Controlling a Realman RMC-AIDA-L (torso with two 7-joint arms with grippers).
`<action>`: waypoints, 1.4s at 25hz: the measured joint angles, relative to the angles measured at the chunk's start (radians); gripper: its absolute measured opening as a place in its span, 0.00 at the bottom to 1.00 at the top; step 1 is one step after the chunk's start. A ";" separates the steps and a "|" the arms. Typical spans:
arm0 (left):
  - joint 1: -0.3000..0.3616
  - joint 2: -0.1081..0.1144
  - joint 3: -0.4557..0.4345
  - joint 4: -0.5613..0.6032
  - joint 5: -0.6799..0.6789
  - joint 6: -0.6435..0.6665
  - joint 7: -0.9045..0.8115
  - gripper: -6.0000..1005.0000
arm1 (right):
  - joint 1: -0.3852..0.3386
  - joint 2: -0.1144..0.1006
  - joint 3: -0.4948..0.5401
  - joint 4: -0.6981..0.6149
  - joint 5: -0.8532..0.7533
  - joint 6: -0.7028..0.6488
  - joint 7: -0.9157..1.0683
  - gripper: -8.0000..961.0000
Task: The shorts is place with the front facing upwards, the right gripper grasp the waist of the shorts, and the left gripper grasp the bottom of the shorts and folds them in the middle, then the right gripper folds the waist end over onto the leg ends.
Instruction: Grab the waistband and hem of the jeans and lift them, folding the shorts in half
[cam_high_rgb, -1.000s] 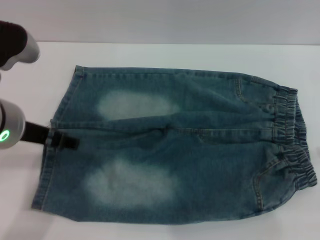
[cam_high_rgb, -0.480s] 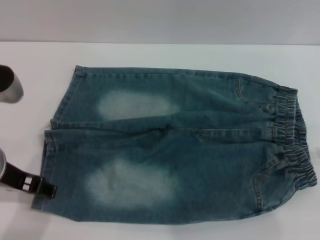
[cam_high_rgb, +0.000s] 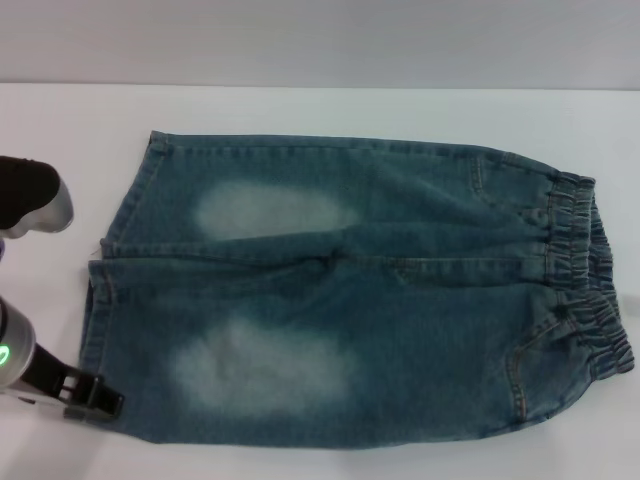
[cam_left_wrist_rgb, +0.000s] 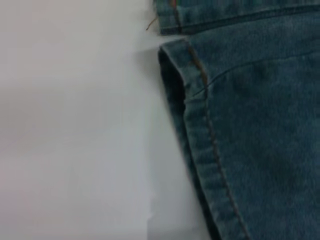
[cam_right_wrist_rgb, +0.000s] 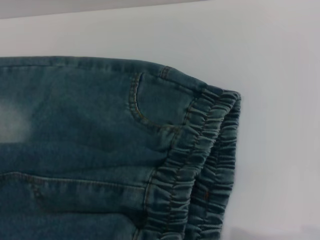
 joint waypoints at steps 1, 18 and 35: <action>-0.015 0.000 0.000 0.017 0.000 0.009 0.000 0.85 | 0.001 0.000 0.000 0.000 0.000 0.000 0.000 0.83; -0.082 -0.001 -0.042 0.070 -0.009 -0.046 0.003 0.64 | 0.000 -0.002 0.010 -0.004 0.000 -0.007 0.003 0.83; -0.075 -0.001 -0.051 0.010 -0.067 -0.067 0.009 0.01 | -0.006 -0.002 0.004 0.004 0.001 -0.008 -0.001 0.83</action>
